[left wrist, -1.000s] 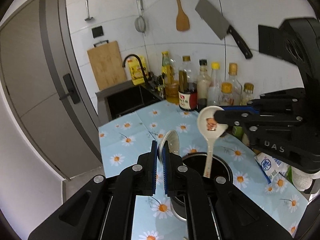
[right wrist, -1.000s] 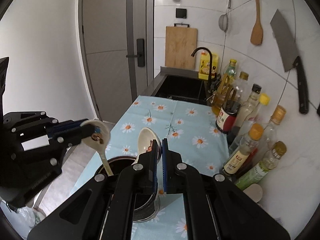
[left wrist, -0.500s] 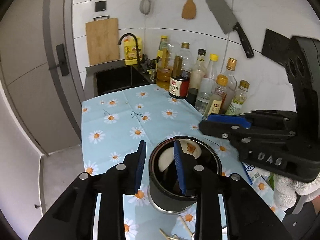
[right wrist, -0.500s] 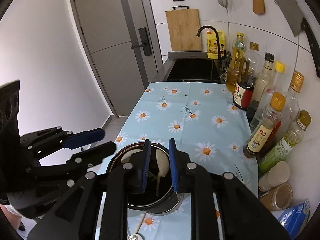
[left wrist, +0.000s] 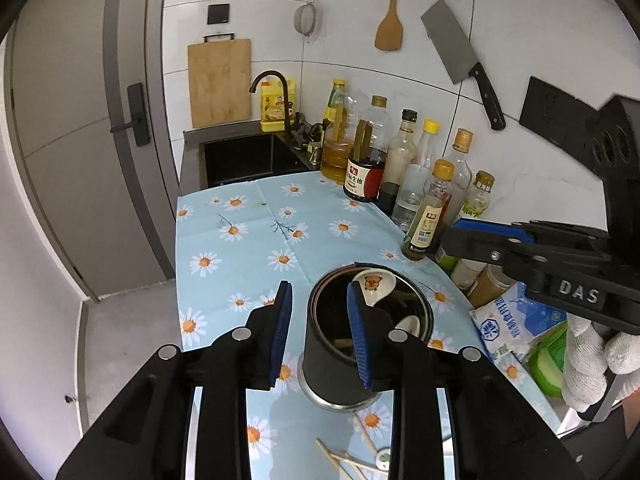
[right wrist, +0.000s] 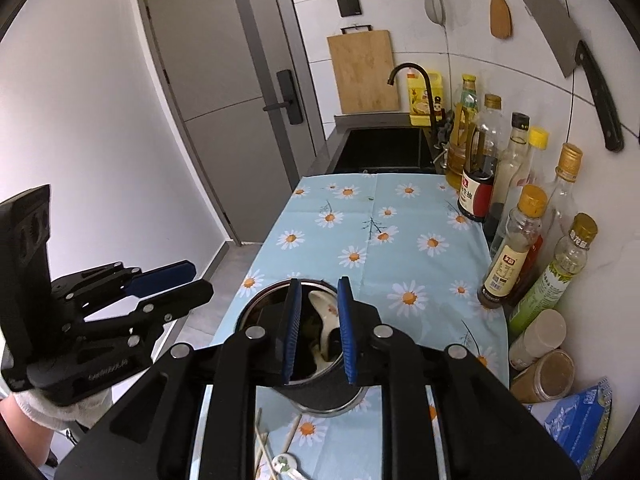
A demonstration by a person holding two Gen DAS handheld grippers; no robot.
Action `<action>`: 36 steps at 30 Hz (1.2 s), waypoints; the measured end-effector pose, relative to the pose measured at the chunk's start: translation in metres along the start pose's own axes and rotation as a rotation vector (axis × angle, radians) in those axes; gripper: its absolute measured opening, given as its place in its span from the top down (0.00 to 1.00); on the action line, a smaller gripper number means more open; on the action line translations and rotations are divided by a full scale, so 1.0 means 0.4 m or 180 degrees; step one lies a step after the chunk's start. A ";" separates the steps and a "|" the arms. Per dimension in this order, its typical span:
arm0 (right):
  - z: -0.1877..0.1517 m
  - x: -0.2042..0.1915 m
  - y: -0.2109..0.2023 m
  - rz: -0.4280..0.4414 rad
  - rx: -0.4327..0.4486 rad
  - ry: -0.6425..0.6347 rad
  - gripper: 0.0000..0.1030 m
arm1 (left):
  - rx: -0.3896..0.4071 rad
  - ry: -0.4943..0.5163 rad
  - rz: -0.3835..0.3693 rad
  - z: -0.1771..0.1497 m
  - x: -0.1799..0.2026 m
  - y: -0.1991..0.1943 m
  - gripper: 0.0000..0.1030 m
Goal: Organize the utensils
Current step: 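Move the right tool to the chopstick pile and grasp one chopstick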
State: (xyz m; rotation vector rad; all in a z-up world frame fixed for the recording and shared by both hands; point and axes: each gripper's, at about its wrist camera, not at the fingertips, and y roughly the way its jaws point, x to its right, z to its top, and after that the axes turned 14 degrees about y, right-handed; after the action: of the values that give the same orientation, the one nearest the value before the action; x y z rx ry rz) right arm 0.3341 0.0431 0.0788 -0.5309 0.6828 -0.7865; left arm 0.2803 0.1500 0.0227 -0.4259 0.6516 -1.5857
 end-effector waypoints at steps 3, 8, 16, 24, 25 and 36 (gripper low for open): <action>-0.016 -0.011 -0.026 0.0091 -0.0028 -0.0054 0.80 | -0.0011 -0.0098 -0.0100 -0.015 -0.005 -0.025 0.73; -0.063 -0.026 -0.047 0.0204 -0.0161 -0.0150 0.80 | -0.0056 -0.0211 -0.0129 -0.060 -0.005 -0.066 0.73; -0.176 -0.057 -0.026 0.0256 -0.0632 -0.0487 0.80 | -0.0274 -0.0499 -0.0132 -0.173 -0.006 -0.094 0.73; -0.298 -0.070 0.044 0.0244 -0.1242 -0.0775 0.80 | -0.0438 -0.0795 -0.0119 -0.291 -0.002 -0.114 0.73; -0.311 -0.072 0.056 0.0242 -0.1327 -0.0809 0.80 | -0.0459 -0.0824 -0.0106 -0.307 0.004 -0.117 0.73; -0.469 -0.079 0.180 0.0104 -0.2286 -0.1205 0.80 | -0.0673 -0.1337 -0.0161 -0.472 0.062 -0.132 0.73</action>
State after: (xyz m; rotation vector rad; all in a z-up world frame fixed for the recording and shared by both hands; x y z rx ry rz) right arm 0.2149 0.0775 -0.0826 -1.2809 0.6050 -0.3701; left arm 0.1193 0.1573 -0.0914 -0.9106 0.4859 -1.4185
